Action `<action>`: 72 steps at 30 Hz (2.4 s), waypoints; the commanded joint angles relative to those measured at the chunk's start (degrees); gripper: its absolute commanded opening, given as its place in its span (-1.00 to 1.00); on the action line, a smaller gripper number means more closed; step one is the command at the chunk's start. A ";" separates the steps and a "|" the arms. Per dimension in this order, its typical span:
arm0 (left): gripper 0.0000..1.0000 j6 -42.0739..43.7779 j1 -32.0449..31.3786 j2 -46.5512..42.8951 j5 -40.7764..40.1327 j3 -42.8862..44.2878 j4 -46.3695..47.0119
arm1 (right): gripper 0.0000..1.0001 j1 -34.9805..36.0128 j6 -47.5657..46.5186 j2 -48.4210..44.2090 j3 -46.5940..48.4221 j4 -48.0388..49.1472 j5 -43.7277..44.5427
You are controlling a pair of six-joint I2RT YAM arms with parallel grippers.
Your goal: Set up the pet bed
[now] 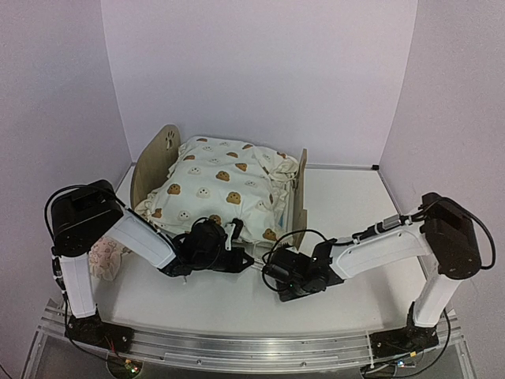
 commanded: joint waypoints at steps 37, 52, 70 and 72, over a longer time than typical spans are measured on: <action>-1.00 1.85 0.02 -17.58 -27.31 -2.78 -23.14 | -1.00 -26.41 -18.00 -16.56 2.87 -5.30 -1.42; -1.00 1.60 2.13 -13.80 -30.83 -5.69 -24.43 | -1.00 -32.55 -17.21 -19.52 2.01 -5.47 -6.79; -0.23 2.92 2.14 -26.98 -28.36 -9.22 -29.12 | -0.08 -36.35 -21.37 -12.10 25.47 -12.32 -20.07; -0.24 2.91 2.13 -27.57 -29.82 -9.06 -30.32 | -0.08 -37.46 -21.35 -7.81 30.73 -13.20 -22.85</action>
